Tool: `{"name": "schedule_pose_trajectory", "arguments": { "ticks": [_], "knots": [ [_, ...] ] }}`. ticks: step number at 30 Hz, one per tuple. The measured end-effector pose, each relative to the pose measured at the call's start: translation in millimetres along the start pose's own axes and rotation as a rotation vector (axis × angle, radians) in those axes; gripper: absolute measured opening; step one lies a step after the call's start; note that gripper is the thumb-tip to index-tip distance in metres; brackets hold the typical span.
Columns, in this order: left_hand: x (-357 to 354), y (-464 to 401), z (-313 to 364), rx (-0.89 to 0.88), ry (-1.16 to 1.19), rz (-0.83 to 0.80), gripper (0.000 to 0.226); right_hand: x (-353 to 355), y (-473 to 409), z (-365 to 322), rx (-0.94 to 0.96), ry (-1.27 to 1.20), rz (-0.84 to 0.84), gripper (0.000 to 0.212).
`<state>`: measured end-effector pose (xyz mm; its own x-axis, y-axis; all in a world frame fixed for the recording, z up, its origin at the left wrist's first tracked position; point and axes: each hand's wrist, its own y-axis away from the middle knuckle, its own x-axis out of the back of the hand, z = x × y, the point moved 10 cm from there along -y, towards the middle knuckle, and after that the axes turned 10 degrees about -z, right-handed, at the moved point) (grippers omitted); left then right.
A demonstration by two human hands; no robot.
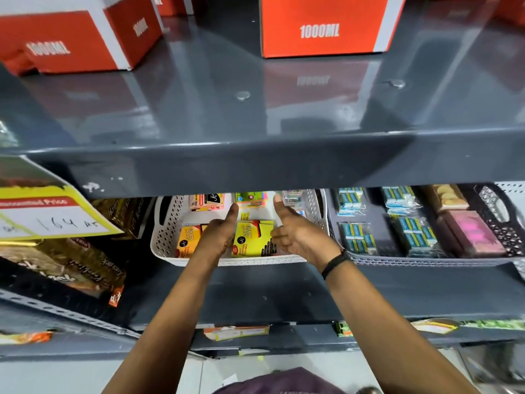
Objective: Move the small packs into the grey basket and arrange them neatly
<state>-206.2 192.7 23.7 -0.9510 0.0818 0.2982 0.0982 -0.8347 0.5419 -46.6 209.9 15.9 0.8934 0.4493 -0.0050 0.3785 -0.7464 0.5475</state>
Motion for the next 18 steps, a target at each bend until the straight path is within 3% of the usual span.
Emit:
{"name": "schedule_pose_trajectory", "arguments": {
  "ticks": [3, 9, 12, 16, 18],
  "knots": [
    [-6, 0, 4, -0.006, -0.003, -0.026, 0.090, 2, -6, 0, 0.011, -0.009, 0.016, 0.066],
    [-10, -6, 7, -0.021, -0.042, 0.012, 0.057, 4, -12, -2, 0.067, -0.099, 0.008, 0.044],
    [-12, -3, 6, -0.024, -0.042, 0.004, 0.057, 4, -13, -1, 0.067, -0.131, 0.017, 0.046],
    [-16, 10, 19, -0.152, -0.130, 0.038, 0.046, 11, 2, -5, 0.153, -0.203, 0.081, 0.059],
    [-21, 24, 31, -0.291, -0.136, 0.070, 0.046, 18, 21, -9, 0.229, -0.211, 0.108, 0.044]
  ]
}}
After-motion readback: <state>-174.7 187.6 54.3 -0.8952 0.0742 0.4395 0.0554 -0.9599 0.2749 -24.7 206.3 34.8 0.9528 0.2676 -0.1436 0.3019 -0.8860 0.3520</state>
